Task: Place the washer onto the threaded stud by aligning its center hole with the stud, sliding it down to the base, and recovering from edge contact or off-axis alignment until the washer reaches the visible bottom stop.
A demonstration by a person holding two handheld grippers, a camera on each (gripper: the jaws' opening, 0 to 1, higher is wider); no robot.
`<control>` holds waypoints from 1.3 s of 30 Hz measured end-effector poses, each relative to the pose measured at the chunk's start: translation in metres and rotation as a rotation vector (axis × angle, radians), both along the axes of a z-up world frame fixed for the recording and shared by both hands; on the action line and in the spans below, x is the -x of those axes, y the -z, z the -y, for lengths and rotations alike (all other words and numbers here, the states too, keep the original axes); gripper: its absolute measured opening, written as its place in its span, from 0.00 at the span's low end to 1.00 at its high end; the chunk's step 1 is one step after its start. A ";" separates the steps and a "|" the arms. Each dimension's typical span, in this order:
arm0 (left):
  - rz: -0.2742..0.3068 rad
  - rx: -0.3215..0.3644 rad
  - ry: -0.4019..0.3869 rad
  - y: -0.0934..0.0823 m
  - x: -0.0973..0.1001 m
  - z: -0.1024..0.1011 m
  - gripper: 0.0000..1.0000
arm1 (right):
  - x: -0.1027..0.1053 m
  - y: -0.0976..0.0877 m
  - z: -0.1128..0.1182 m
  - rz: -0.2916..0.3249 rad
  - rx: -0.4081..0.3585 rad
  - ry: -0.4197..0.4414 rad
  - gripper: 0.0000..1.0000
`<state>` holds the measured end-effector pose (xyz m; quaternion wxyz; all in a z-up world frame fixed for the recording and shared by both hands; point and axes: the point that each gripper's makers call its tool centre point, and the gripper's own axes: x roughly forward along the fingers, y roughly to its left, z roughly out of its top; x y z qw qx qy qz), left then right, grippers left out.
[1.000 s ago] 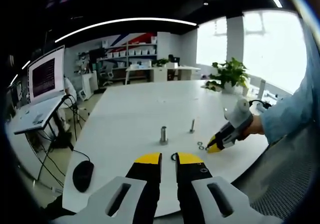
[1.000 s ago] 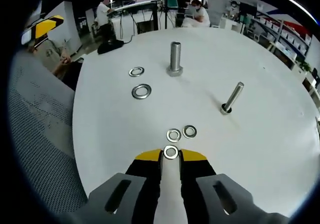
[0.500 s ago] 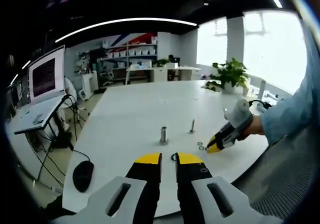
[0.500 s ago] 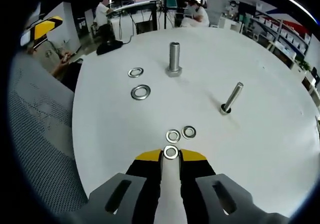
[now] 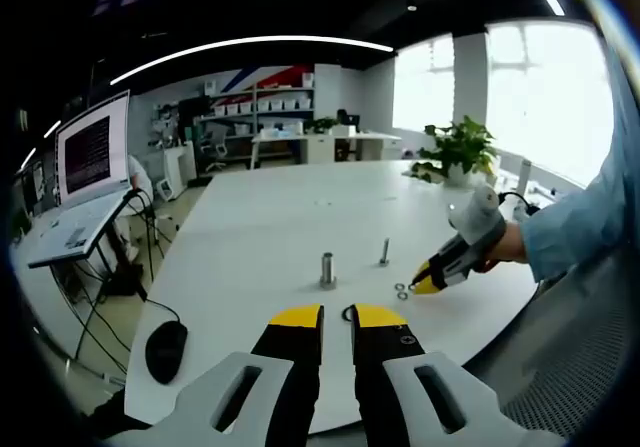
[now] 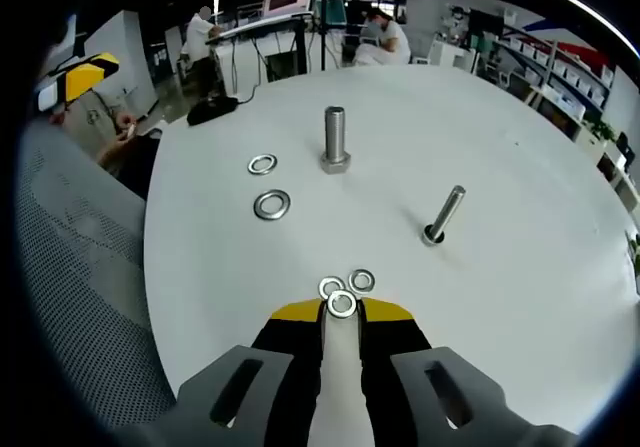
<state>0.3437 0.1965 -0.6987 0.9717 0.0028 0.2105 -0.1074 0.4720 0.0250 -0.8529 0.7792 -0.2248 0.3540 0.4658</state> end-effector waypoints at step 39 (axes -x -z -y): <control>-0.009 -0.003 0.012 0.002 0.000 0.002 0.08 | -0.070 -0.046 -0.003 0.127 -0.058 0.092 0.14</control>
